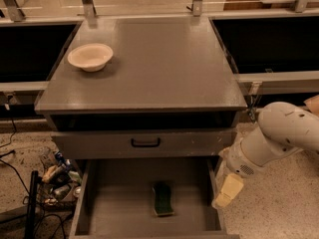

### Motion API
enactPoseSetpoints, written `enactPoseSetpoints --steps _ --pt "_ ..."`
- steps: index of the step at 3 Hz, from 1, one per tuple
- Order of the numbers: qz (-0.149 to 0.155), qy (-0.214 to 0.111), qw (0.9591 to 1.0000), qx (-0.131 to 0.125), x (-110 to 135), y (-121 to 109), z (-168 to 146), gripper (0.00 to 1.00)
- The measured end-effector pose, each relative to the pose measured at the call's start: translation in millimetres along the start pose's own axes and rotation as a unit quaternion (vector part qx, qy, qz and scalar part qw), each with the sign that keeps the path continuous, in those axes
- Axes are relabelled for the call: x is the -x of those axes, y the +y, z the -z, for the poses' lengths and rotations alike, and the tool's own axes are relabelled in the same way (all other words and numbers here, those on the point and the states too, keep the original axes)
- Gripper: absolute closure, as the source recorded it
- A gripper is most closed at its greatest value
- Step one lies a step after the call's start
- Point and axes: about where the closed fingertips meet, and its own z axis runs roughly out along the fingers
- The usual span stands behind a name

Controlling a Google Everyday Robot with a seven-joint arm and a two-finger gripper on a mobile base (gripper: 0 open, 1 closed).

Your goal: Pick sponge from middle drawer and place on counter

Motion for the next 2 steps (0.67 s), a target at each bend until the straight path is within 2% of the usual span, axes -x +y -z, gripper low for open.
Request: enactPoseSetpoints --steps 2 --pt "0.003 -0.011 0.9998 0.018 13 0 -30 0.0"
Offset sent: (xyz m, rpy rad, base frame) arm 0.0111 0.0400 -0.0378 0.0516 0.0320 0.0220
